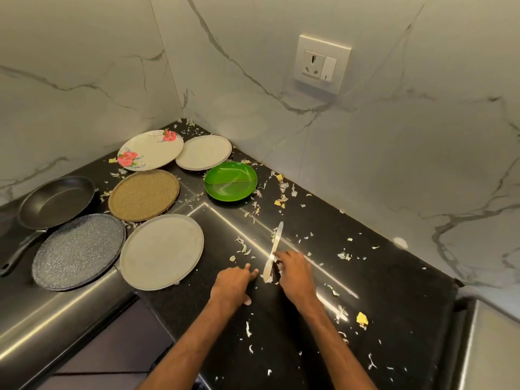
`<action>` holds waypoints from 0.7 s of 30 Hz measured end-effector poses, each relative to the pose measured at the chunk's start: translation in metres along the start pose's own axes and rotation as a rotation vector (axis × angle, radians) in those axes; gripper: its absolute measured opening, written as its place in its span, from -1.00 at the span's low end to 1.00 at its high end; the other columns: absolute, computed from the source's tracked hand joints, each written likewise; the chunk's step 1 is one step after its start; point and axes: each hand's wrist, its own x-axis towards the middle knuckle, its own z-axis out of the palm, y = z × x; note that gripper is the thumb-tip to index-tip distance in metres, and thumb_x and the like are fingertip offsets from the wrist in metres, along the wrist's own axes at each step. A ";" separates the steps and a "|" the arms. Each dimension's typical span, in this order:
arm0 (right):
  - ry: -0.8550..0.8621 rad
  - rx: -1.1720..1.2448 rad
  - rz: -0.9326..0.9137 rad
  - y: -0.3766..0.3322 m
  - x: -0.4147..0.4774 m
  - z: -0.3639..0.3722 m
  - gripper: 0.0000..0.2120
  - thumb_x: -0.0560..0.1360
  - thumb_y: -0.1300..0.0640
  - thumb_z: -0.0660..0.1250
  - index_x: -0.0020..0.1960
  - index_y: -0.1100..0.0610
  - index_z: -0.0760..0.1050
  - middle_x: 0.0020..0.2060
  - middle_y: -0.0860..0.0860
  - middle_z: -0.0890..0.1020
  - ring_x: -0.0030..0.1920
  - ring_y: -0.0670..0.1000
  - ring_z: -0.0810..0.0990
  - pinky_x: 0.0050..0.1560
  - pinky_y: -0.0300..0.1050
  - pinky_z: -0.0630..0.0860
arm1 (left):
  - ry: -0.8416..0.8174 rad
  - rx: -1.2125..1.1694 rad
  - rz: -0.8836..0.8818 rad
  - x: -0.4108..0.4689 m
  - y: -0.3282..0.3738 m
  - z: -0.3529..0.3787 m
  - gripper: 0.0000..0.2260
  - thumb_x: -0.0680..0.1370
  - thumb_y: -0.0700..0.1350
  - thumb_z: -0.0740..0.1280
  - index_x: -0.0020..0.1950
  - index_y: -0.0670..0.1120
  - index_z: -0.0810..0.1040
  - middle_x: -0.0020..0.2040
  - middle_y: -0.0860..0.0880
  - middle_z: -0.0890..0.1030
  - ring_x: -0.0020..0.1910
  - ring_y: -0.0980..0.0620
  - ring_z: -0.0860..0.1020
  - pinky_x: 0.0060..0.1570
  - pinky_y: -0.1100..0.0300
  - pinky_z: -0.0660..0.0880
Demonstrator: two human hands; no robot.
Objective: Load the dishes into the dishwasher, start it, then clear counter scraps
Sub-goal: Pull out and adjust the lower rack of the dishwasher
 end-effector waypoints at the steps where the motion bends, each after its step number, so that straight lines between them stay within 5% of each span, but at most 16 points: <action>1: 0.010 -0.003 -0.021 0.004 0.005 -0.003 -0.55 0.56 0.30 0.29 0.39 -0.04 0.48 0.25 -0.09 0.53 0.27 -0.03 0.44 0.27 -0.04 0.41 | 0.011 -0.011 -0.003 -0.001 0.000 0.001 -0.22 0.53 -0.04 0.44 0.61 0.12 0.04 0.61 0.00 0.15 0.47 -0.12 0.33 0.39 -0.09 0.36; 6: -0.160 -0.245 -0.282 0.003 0.031 -0.019 -0.57 0.55 0.26 0.32 0.32 -0.11 0.51 0.41 -0.06 0.41 0.44 0.02 0.31 0.29 0.03 0.31 | 0.039 -0.062 -0.014 -0.005 -0.002 0.004 -0.22 0.53 -0.03 0.44 0.61 0.15 0.05 0.61 0.03 0.13 0.46 -0.12 0.35 0.38 -0.09 0.37; 13: -0.256 -0.469 -0.362 -0.003 0.049 -0.025 -0.75 0.51 0.06 0.40 0.16 -0.09 0.51 0.26 -0.03 0.39 0.31 0.06 0.30 0.23 0.11 0.28 | 0.064 -0.143 -0.023 -0.010 -0.003 0.010 -0.21 0.53 -0.04 0.45 0.61 0.17 0.04 0.62 0.08 0.08 0.49 -0.13 0.31 0.39 -0.11 0.37; 16: -0.328 -0.520 -0.390 -0.012 0.049 -0.032 -0.83 0.53 0.09 0.36 0.11 -0.03 0.48 0.20 -0.02 0.43 0.26 0.05 0.35 0.21 0.15 0.26 | 0.084 -0.194 -0.047 -0.013 -0.004 0.012 -0.20 0.51 -0.03 0.47 0.61 0.11 0.06 0.57 -0.01 0.26 0.44 -0.14 0.37 0.35 -0.08 0.38; 21: -0.057 -0.394 -0.368 -0.018 0.027 -0.034 -0.82 0.56 0.25 0.26 0.07 0.00 0.41 0.02 -0.08 0.58 0.08 0.03 0.50 0.15 0.04 0.30 | 0.168 -0.287 -0.086 -0.017 -0.006 0.017 -0.07 0.46 0.01 0.50 0.63 -0.01 -0.05 0.32 -0.13 0.53 0.28 -0.15 0.52 0.24 -0.05 0.46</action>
